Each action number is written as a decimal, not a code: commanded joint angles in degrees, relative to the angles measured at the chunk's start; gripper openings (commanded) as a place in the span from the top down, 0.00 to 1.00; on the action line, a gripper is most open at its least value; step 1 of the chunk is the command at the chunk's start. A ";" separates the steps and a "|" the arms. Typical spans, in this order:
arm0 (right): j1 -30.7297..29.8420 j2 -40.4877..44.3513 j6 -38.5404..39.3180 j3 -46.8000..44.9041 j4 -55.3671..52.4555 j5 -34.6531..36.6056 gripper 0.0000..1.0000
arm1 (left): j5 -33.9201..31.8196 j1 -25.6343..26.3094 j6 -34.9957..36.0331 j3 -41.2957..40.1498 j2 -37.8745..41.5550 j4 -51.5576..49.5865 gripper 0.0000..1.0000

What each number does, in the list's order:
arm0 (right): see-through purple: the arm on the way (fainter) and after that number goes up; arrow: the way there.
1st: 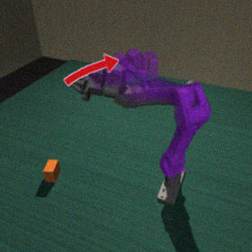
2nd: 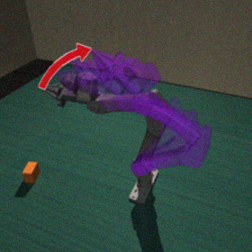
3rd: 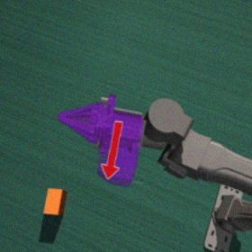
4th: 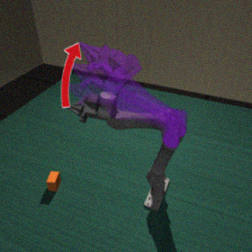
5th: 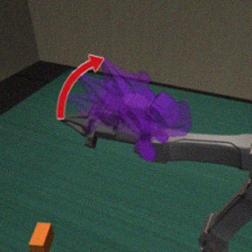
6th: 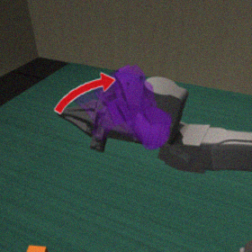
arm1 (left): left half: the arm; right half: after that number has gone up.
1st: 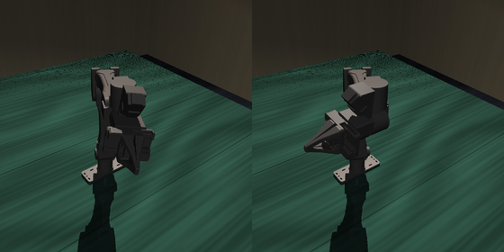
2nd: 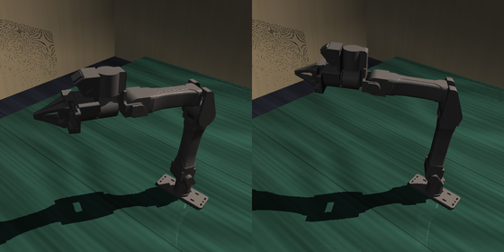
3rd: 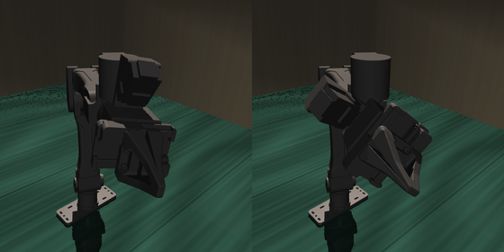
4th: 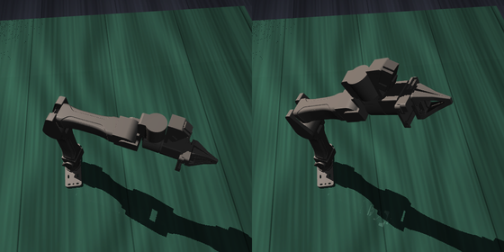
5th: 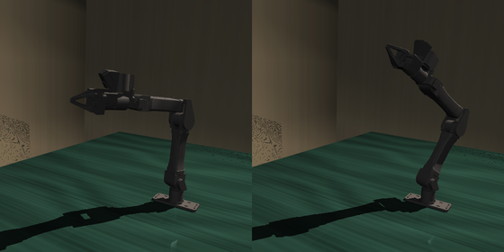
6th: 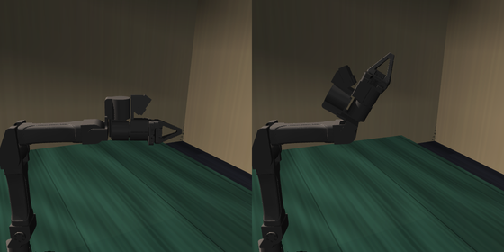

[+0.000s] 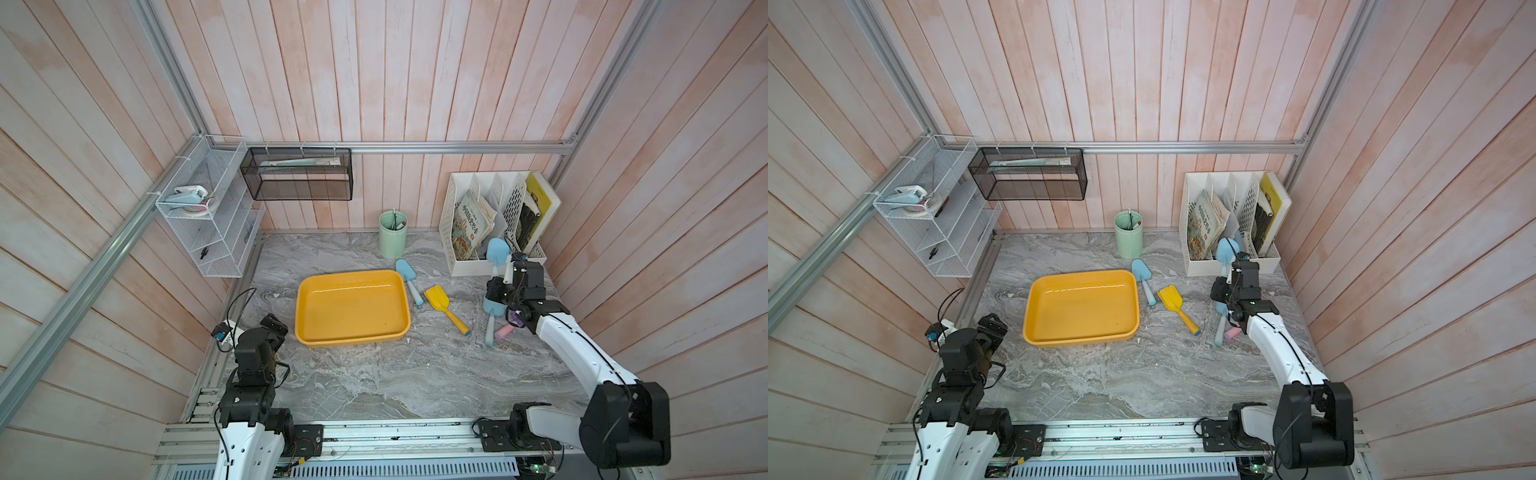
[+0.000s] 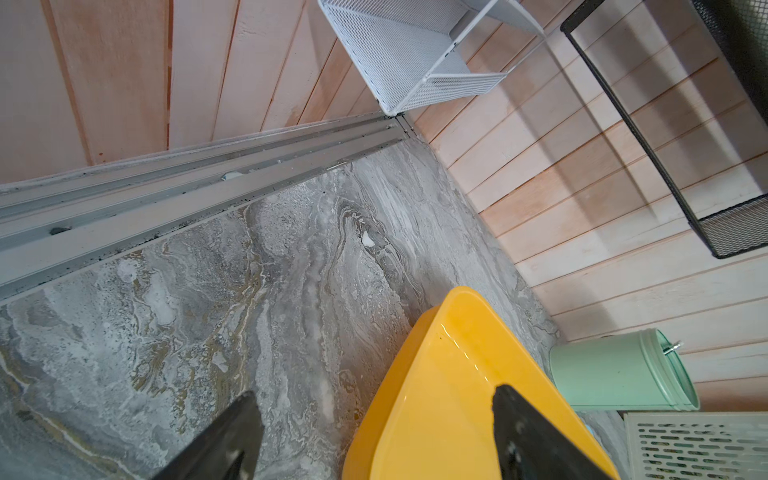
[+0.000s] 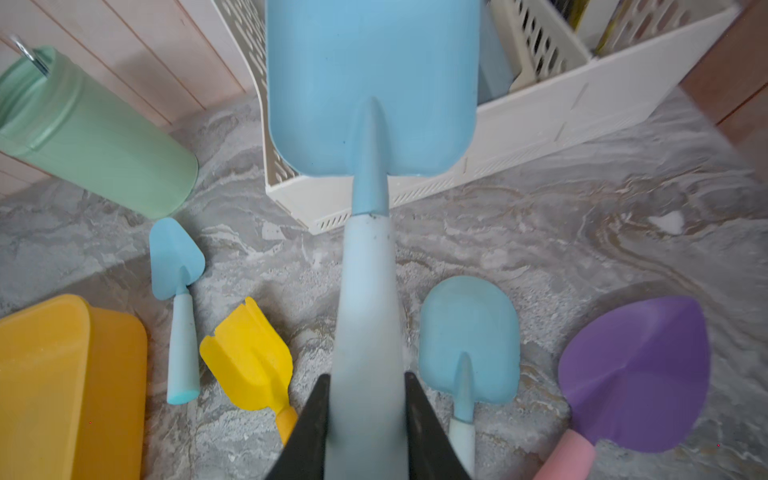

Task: Take the shovel out of the storage box
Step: Place the shovel at the center of the board.

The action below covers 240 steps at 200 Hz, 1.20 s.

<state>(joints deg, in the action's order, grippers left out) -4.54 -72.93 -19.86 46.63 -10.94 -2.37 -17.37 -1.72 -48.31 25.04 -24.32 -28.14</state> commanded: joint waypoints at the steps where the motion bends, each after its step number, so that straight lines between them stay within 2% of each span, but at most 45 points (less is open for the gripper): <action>1: -0.97 -1.89 1.05 -1.44 -1.08 -4.17 1.00 | 0.27 -0.04 -0.29 -0.45 0.29 1.06 0.10; 29: -3.99 -4.43 2.13 -2.87 -0.88 -3.95 1.00 | 0.61 -0.04 -0.60 -0.82 0.14 1.15 0.10; 53: -8.68 -8.56 3.71 -2.13 -2.94 1.04 1.00 | 1.01 0.04 -1.08 -1.38 0.07 1.20 0.10; 91: -8.83 -14.16 1.94 -2.50 -2.32 3.26 1.00 | 0.35 -0.04 -0.69 -1.11 0.46 0.12 0.10; 122: -8.83 -14.35 1.54 -2.69 -1.34 5.39 1.00 | -0.17 -0.02 -0.17 -0.87 0.90 -0.34 0.10; 240: -8.86 -20.70 0.27 -0.01 -4.80 2.87 1.00 | -0.14 -0.04 -0.24 -1.02 0.68 -0.34 0.10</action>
<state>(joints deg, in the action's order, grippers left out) -13.45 -92.05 -18.55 45.93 -12.86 1.39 -16.95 -1.72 -49.12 24.38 -23.99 -27.70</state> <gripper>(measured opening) 0.261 0.897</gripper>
